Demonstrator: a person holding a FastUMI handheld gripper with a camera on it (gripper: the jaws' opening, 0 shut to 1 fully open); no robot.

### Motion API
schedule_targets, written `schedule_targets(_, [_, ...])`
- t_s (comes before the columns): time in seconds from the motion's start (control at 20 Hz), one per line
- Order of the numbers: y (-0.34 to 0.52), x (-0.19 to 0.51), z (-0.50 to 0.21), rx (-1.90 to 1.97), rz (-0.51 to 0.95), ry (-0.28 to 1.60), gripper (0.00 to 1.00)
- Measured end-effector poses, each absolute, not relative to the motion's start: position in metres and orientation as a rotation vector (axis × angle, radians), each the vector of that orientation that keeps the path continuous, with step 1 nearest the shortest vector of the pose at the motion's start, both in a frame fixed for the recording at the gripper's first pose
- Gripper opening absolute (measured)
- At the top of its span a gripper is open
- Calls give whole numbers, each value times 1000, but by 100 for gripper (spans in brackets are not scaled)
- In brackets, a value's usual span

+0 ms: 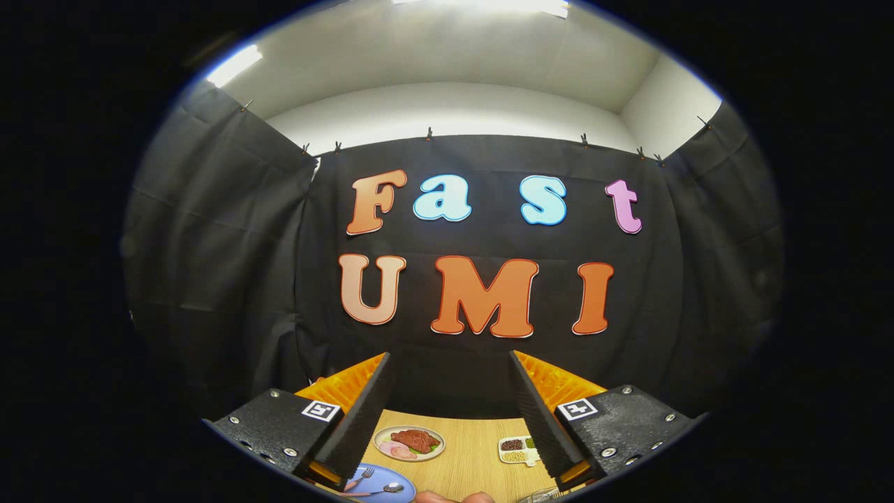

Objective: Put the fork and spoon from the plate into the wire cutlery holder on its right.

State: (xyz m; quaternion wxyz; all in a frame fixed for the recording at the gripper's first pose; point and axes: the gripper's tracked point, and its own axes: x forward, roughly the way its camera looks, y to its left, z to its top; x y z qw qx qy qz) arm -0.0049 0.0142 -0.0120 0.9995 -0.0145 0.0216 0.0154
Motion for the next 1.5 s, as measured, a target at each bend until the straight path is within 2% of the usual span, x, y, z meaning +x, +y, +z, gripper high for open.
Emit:
schedule_targets(0.35, [32, -7, -34, -16, 55, 93, 97])
schedule_targets(0.8, [75, -13, -107, -13, 116, 272, 97])
schedule_targets(1.1, [106, -39, -231, 4, 156, 590, 97])
schedule_targets(1.35, [134, -83, -330, 30, 169, 914, 90])
schedule_targets(1.5, [149, -103, -353, 86, 182, 1029, 87])
